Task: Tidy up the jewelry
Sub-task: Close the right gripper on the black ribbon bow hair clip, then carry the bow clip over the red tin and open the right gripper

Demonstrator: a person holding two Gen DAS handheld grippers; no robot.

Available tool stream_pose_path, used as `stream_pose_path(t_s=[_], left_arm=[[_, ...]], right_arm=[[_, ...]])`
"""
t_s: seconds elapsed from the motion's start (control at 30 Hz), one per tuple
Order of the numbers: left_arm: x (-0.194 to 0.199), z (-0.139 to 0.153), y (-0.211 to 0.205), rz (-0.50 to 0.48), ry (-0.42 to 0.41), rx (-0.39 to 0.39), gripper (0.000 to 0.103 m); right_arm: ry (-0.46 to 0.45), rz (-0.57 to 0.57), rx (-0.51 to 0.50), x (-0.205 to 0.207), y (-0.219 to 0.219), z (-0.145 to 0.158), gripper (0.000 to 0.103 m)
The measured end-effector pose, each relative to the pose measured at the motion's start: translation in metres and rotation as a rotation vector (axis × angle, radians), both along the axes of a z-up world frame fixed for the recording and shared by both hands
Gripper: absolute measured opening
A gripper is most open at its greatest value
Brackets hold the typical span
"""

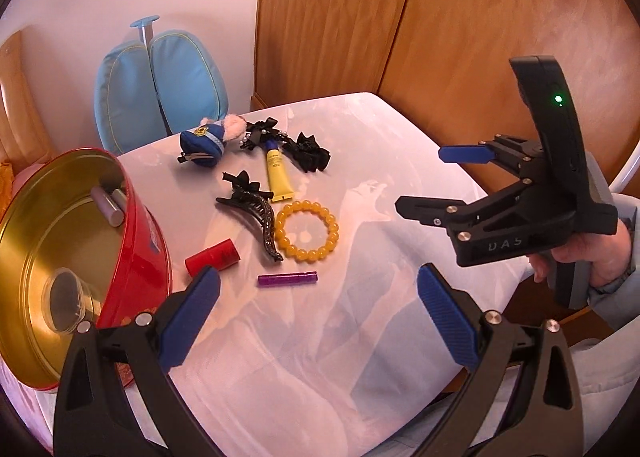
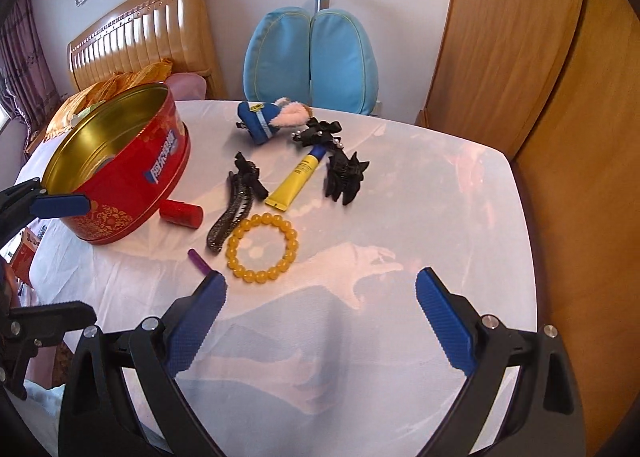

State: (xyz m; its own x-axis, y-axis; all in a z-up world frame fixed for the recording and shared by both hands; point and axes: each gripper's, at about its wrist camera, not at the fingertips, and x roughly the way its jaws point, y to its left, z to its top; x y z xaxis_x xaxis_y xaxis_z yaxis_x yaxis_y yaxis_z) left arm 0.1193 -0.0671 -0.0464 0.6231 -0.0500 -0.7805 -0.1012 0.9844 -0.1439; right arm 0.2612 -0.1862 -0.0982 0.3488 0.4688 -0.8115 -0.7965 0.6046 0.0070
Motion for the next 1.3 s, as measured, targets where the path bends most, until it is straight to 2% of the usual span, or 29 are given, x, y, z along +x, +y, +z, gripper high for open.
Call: stream_pose_path(t_s=[0.23, 0.4, 0.53, 0.7, 0.77, 0.8, 0.83, 0.9, 1.03, 1.3], left_arm=[[0.052, -0.006, 0.026, -0.007, 0.044, 0.035, 0.096], [0.091, -0.019, 0.052, -0.021, 0.051, -0.002, 0.096], [0.107, -0.028, 0.056, -0.073, 0.058, 0.012, 0.096], [0.119, -0.033, 0.060, -0.107, 0.063, 0.017, 0.096], [0.121, -0.035, 0.062, -0.108, 0.066, 0.008, 0.096], [0.122, -0.036, 0.062, -0.107, 0.069, 0.008, 0.096], [0.123, -0.036, 0.062, -0.106, 0.073, 0.006, 0.096], [0.123, -0.036, 0.062, -0.103, 0.078, 0.002, 0.096], [0.116, -0.032, 0.058, -0.088, 0.080, 0.004, 0.096], [0.076, -0.020, 0.029, -0.031, 0.082, -0.024, 0.096]], right_arm=[[0.007, -0.036, -0.024, 0.045, 0.033, -0.021, 0.097], [0.032, -0.064, -0.065, 0.087, 0.073, -0.046, 0.097], [0.031, -0.083, -0.117, 0.112, 0.099, -0.069, 0.097], [0.030, -0.074, -0.150, 0.120, 0.117, -0.085, 0.096], [0.027, -0.062, -0.153, 0.119, 0.119, -0.088, 0.070], [0.045, -0.052, -0.122, 0.118, 0.117, -0.087, 0.048], [0.043, -0.053, -0.124, 0.117, 0.117, -0.086, 0.038], [0.031, -0.055, -0.128, 0.112, 0.115, -0.083, 0.038], [0.035, -0.056, -0.073, 0.099, 0.096, -0.064, 0.037], [0.036, -0.026, 0.023, 0.048, 0.035, -0.021, 0.037]])
